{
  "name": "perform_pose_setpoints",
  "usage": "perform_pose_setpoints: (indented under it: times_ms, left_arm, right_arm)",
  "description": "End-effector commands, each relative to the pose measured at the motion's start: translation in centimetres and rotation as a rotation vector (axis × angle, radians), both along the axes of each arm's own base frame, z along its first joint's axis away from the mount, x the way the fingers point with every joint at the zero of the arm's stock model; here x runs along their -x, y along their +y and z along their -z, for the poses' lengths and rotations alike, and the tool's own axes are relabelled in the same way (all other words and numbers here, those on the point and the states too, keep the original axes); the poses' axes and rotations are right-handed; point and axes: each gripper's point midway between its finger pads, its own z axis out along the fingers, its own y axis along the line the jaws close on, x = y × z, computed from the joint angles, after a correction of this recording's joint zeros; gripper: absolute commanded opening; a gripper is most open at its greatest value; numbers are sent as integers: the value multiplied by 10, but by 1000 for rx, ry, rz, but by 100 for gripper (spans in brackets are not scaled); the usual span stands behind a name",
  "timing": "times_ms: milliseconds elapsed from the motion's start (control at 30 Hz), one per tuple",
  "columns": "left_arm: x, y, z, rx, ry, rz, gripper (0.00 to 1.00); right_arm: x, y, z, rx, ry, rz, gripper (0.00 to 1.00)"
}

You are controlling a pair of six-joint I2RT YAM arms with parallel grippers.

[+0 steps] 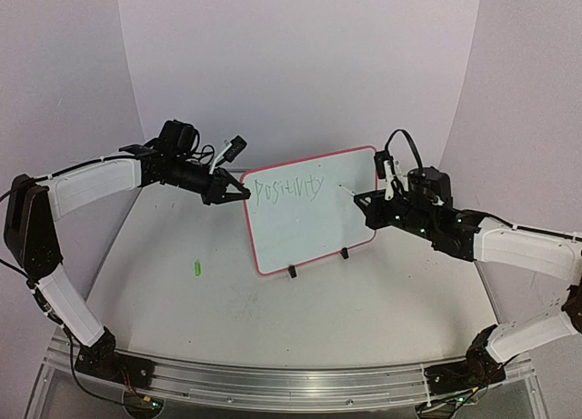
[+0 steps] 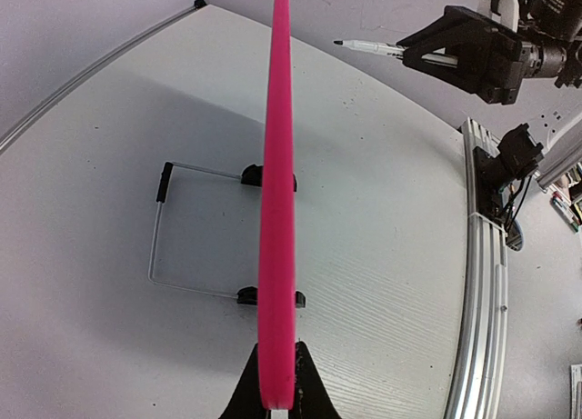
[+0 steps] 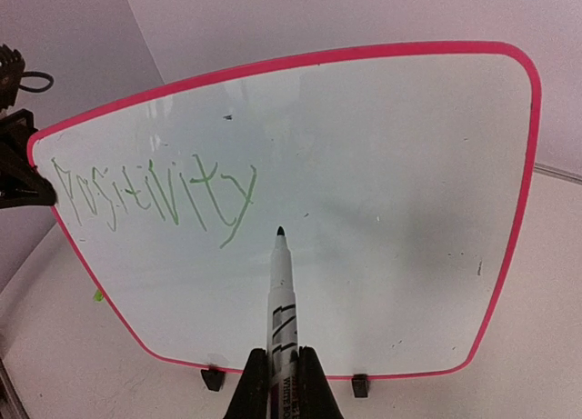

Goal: Write a sentence on the whiteboard

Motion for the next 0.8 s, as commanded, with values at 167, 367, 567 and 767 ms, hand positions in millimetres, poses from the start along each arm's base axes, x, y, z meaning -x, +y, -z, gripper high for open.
perform_pose_setpoints:
  times_ms: [167, 367, 567, 767]
  left_arm:
    - [8, 2, 11, -66, 11, -3, 0]
    - [8, 2, 12, -66, 13, -3, 0]
    - [8, 2, 12, -67, 13, -1, 0]
    - [8, 2, 13, -69, 14, -1, 0]
  right_arm:
    - [-7, -6, -17, -11, -65, -16, 0]
    - [-18, -6, -27, -8, -105, 18, 0]
    - [-31, -2, -33, 9, -127, 36, 0]
    - [-40, 5, -34, 17, -135, 33, 0]
